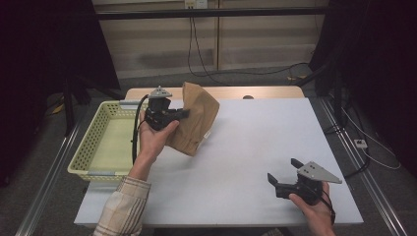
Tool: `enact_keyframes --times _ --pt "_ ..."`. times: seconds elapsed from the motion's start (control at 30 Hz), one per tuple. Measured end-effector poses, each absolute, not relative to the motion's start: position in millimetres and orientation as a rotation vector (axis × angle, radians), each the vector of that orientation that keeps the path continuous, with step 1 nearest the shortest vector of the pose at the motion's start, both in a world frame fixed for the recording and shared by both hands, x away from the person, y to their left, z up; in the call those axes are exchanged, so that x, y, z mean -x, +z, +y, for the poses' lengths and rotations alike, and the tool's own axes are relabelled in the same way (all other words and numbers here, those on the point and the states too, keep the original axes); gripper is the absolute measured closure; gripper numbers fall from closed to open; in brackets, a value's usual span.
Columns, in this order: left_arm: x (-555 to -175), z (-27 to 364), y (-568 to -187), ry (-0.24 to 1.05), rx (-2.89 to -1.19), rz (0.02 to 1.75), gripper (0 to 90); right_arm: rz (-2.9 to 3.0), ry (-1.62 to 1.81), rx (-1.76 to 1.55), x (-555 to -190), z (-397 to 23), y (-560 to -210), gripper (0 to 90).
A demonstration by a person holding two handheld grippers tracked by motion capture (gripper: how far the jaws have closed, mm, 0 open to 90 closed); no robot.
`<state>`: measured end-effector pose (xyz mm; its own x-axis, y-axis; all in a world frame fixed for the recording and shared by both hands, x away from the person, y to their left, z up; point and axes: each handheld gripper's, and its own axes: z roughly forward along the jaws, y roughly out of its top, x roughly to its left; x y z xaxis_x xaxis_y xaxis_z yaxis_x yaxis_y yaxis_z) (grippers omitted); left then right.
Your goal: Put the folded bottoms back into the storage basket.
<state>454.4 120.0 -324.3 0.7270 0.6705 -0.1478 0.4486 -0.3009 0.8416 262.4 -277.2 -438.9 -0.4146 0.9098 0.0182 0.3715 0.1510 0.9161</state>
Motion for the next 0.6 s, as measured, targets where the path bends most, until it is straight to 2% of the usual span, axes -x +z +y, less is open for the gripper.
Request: enact_keyframes --times 0.6 --pt "-439 142 -312 0.324 -1.892 0.852 86.3 1.870 1.237 -1.218 -263 -277 -440 4.2"
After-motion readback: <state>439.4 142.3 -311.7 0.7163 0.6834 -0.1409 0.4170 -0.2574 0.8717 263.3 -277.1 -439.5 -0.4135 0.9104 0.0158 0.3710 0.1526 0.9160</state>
